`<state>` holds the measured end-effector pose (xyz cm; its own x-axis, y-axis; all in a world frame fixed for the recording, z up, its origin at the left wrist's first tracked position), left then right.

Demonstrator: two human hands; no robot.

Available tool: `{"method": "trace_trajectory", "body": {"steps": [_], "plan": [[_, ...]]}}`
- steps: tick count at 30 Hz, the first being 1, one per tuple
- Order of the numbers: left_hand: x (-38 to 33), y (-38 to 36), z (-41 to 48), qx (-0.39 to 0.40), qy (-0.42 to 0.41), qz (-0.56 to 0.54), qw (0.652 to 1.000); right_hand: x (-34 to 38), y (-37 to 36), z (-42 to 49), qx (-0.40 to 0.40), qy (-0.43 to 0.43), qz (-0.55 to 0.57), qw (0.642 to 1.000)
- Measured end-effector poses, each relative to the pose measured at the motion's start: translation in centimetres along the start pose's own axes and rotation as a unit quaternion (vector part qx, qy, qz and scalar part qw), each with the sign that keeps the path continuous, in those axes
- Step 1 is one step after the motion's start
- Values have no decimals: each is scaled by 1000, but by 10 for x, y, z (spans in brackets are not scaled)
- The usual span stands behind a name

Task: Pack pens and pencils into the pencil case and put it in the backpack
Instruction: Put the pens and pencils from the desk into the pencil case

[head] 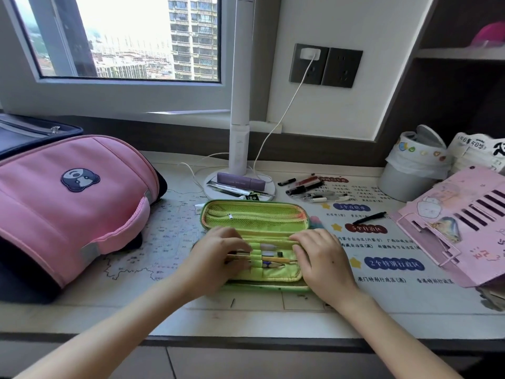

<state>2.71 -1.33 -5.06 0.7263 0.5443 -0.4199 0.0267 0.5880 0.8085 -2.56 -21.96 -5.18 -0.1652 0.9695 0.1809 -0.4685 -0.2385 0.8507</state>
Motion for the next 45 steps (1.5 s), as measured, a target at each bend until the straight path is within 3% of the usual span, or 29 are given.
{"method": "trace_trajectory", "body": {"steps": [3,5,8,11,14,16,18,19,22,24,29,31,33,35,36,38,39,40,42,44,45], "plan": [[16,12,-13,-23,49,44,998,5,13,-10,-24,-27,31,999],[20,9,-22,38,75,52,995,12,15,-25,-29,-60,44,997],[22,-1,-26,119,94,91,984,30,7,-40,26,-99,31,994],[23,-2,-19,151,96,118,977,41,0,-38,94,-98,62,989],[23,-3,-15,170,82,152,970,31,4,-32,72,-112,101,986],[22,-1,-14,174,79,150,970,11,16,-24,1,-126,119,985],[20,3,-8,166,76,135,974,-30,24,-7,-94,-159,35,982],[20,4,-5,157,73,133,976,-54,26,4,-106,-187,-25,976],[17,9,10,125,72,122,982,-121,19,34,45,-254,-219,941],[13,12,18,101,75,100,987,-143,12,45,141,-227,-314,911],[8,21,25,29,70,61,995,-140,3,63,241,-79,-426,868],[8,24,24,-10,61,47,997,-131,8,68,184,-67,-437,878],[6,26,25,-43,58,11,997,-114,23,69,16,-88,-334,938],[2,28,25,-73,76,-67,992,-79,41,64,-123,-122,-61,983],[-3,28,24,-77,86,-123,986,-58,46,60,-138,-158,125,970],[-15,25,23,-57,97,-236,965,-8,50,49,-99,-210,452,861],[-22,23,23,-40,97,-272,957,14,50,43,-70,-216,539,811],[-28,20,21,-26,93,-298,950,32,48,36,-45,-212,581,785],[-34,15,10,-17,91,-347,933,56,41,22,11,-203,609,767],[-24,12,-7,-24,105,-369,923,61,30,10,62,-204,605,768],[-16,14,-16,-26,113,-355,927,57,26,6,79,-206,580,784]]}}
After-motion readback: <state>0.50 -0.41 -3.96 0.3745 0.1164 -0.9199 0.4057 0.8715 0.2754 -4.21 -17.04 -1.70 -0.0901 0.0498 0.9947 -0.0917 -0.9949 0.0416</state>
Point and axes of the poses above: each hand's wrist, its own z-axis towards the middle knuckle, its own y-axis out of the back of the hand, x = y × z, the point moved 3 cm from there along z, towards the middle knuckle
